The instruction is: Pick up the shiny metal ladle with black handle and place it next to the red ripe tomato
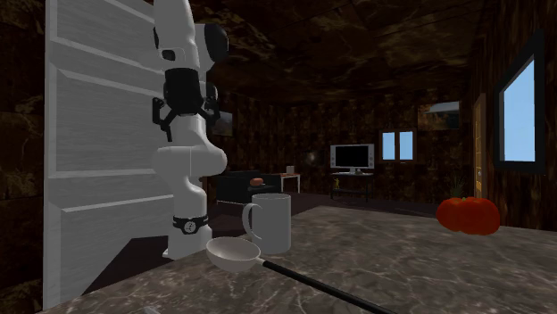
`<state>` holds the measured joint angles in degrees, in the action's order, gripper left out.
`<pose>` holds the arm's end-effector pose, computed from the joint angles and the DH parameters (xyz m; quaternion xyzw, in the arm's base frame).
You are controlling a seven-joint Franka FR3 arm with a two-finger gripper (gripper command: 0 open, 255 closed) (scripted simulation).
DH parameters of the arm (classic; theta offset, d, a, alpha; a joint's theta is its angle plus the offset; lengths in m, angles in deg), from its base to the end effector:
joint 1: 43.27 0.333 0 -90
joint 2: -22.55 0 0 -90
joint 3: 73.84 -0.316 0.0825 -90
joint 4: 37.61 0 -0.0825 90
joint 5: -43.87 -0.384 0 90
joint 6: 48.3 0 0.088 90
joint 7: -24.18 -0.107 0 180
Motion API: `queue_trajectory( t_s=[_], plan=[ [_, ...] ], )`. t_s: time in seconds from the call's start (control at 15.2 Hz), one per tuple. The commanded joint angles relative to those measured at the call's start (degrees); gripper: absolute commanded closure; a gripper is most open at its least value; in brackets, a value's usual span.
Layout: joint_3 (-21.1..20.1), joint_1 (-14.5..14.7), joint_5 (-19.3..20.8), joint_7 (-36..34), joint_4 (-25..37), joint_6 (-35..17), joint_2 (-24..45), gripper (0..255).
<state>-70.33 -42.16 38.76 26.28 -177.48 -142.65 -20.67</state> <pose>0.3185 -0.0081 0.5471 -0.9977 -0.0018 0.0186 0.0659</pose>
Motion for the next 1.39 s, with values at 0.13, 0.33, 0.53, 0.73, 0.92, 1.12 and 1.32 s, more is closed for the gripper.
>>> queue_trajectory(
  t_s=[0.13,0.33,0.53,0.73,0.92,1.12,1.32],
  plan=[
    [0.3,0.99,-0.01,2.33,0.39,-3.78,3.84,0],
    [0.69,2.49,-0.22,5.78,1.6,-9.1,9.87,0],
    [0.93,3.95,-0.67,9.22,3.53,-13.9,16.11,0],
    [1.04,5.36,-1.3,12.62,6.13,-18.12,22.44,0],
    [0.96,6.67,-2.08,15.97,9.36,-21.72,28.78,0],
    [0.64,7.8,-2.92,19.22,13.16,-24.69,35.06,0],
    [0.09,8.75,-3.71,22.31,17.49,-27.06,41.25,0]
  ],
)
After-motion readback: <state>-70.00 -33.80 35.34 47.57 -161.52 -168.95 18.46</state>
